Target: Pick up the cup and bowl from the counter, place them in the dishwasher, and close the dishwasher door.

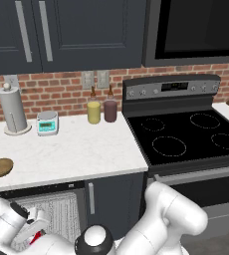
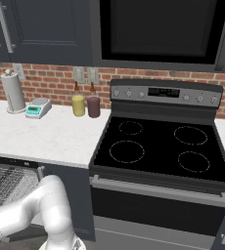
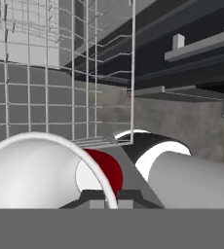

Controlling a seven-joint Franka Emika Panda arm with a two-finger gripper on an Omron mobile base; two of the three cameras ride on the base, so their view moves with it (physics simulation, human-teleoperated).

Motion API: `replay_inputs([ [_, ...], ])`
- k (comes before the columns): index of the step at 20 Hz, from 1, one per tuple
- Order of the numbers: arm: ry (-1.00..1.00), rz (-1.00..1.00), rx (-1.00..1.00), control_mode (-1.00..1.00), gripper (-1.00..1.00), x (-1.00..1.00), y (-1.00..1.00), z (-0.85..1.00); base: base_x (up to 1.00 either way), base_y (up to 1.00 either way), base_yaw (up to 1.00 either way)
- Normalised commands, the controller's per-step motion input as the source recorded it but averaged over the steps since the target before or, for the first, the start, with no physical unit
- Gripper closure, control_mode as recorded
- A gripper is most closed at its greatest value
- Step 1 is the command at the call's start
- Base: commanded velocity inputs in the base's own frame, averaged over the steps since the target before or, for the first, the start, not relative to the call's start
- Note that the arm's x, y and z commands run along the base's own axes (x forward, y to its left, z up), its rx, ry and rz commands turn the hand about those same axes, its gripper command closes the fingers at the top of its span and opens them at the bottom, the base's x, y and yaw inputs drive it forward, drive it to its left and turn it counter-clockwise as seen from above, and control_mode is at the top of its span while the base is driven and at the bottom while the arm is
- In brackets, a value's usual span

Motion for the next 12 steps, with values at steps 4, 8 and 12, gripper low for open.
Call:
replay_inputs([
  [4,-0.25,0.02,0.0,-1.0,1.0,0.3,0.16,-0.57,0.0,0.0,0.0],
  [8,-0.07,0.01,0.0,-1.0,1.0,0.21,0.2,-0.39,0.0,0.0,0.0],
  [12,0.0,0.0,0.0,-1.0,1.0,0.38,0.06,-0.12,0.0,0.0,0.0],
])
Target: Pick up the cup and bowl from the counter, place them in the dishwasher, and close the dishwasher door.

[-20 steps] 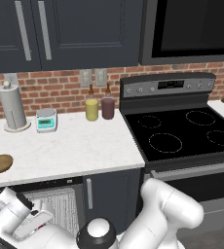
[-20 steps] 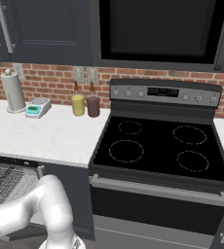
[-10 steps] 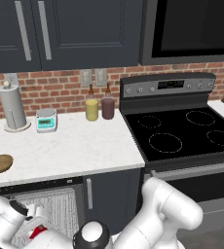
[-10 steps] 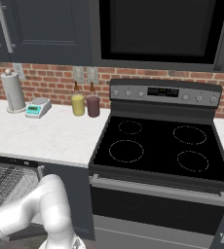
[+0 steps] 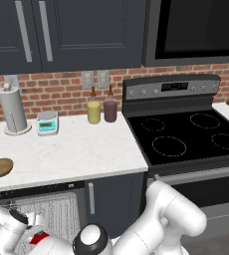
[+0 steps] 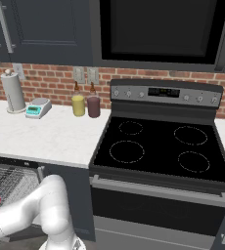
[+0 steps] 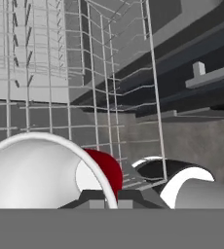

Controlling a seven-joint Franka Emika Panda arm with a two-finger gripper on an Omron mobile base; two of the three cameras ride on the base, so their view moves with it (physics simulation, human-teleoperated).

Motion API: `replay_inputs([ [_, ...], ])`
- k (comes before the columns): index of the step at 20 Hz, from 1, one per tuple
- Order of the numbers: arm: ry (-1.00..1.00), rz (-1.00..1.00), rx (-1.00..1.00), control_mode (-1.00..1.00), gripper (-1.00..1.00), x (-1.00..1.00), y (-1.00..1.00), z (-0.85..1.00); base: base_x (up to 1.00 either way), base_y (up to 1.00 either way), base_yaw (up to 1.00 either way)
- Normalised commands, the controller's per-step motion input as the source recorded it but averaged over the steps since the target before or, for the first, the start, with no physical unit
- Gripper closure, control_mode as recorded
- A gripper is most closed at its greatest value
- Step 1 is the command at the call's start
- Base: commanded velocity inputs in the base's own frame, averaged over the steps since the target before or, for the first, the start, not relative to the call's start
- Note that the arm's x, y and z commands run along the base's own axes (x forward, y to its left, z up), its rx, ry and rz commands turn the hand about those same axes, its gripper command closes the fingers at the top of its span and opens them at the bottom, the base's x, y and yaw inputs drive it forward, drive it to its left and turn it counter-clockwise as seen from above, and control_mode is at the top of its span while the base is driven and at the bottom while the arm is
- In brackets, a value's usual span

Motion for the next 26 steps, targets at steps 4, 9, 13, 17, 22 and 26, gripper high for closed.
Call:
replay_inputs([
  [4,0.0,-0.02,0.0,-1.0,1.0,0.41,0.08,-0.02,0.0,0.0,0.0],
  [9,0.0,-0.02,0.0,-1.0,1.0,0.34,0.12,-0.14,0.0,0.0,0.0],
  [13,0.0,0.0,0.0,-1.0,1.0,0.05,0.18,-0.09,0.0,0.0,0.0],
  [17,0.0,0.0,0.0,-1.0,-1.0,0.05,0.09,-0.09,0.0,0.0,0.0],
  [22,0.0,0.0,0.0,-1.0,-1.0,0.01,0.08,-0.07,0.0,0.0,0.0],
  [26,0.0,0.0,0.0,-1.0,-1.0,0.0,0.0,0.0,0.0,0.0,0.0],
])
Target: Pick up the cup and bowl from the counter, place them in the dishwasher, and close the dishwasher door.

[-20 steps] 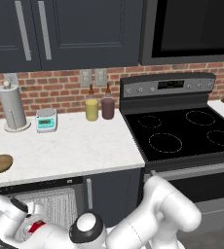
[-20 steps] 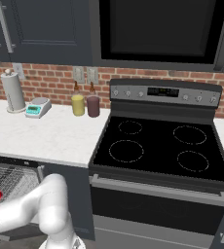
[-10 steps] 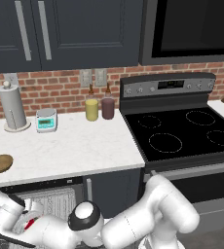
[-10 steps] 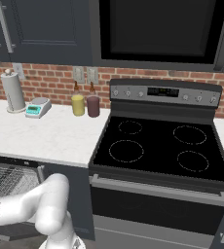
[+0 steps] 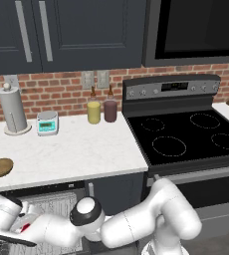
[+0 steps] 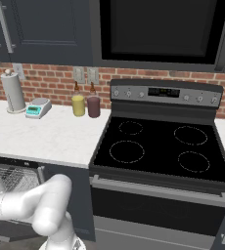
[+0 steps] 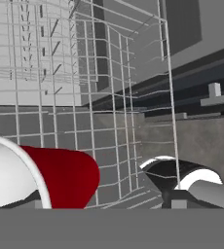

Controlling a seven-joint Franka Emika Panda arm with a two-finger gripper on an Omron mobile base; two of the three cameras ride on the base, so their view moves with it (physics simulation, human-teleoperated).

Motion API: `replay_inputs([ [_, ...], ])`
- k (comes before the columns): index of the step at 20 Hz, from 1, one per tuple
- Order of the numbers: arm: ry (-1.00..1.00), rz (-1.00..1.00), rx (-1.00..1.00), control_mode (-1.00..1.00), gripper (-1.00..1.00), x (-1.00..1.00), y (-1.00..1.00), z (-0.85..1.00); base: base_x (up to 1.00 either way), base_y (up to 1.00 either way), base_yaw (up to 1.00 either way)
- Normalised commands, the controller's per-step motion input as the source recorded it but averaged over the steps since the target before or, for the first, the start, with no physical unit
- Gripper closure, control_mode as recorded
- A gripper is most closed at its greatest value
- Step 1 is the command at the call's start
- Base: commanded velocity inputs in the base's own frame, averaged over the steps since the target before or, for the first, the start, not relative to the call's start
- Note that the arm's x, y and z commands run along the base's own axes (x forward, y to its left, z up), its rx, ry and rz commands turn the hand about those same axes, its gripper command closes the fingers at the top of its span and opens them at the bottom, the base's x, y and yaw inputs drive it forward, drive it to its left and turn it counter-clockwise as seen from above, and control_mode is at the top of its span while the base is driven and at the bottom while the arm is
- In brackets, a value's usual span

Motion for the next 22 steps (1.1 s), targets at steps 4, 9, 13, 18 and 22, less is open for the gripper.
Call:
replay_inputs([
  [4,0.0,0.0,0.0,-1.0,-1.0,0.0,0.0,0.0,0.0,0.0,0.0],
  [9,-0.01,0.0,0.0,-1.0,-1.0,0.0,0.0,0.0,0.0,0.0,0.0],
  [13,-0.06,0.0,0.06,-1.0,-1.0,0.0,0.0,0.0,0.0,0.0,0.0],
  [18,-0.13,0.0,0.19,-1.0,-1.0,0.0,0.0,0.0,0.0,0.0,0.0],
  [22,-0.19,0.0,0.22,-1.0,-1.0,0.0,-0.03,0.0,0.0,0.0,0.0],
])
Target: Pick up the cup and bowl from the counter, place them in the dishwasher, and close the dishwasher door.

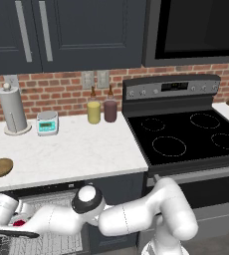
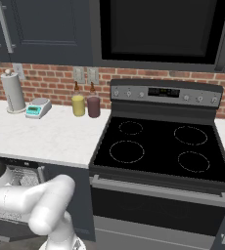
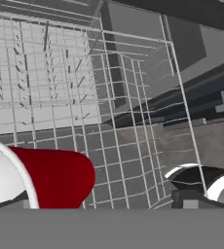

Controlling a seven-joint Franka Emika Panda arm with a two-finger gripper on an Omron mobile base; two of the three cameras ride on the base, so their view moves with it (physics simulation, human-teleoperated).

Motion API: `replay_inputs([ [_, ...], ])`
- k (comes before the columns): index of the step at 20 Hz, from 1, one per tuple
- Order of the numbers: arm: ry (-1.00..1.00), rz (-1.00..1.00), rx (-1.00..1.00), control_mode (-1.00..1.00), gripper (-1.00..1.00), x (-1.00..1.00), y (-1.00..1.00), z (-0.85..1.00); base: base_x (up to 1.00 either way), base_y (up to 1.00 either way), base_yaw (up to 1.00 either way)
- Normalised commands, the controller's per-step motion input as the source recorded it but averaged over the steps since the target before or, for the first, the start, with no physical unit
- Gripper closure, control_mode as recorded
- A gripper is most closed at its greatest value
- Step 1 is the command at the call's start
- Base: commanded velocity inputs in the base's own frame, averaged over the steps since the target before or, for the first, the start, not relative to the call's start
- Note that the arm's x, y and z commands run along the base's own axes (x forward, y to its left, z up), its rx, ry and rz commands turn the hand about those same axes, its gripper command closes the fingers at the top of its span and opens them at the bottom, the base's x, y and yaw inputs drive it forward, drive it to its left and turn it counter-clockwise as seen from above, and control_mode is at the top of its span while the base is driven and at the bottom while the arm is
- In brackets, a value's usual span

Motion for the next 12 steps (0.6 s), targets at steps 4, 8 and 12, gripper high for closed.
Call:
replay_inputs([
  [4,-0.13,0.0,0.3,-1.0,-1.0,0.0,-0.01,-0.02,0.0,0.0,0.0],
  [8,0.01,0.0,0.35,-1.0,-1.0,0.0,-0.05,-0.02,0.0,0.0,0.0],
  [12,0.09,0.02,0.41,-1.0,-1.0,0.0,-0.04,0.0,0.0,0.0,0.0],
])
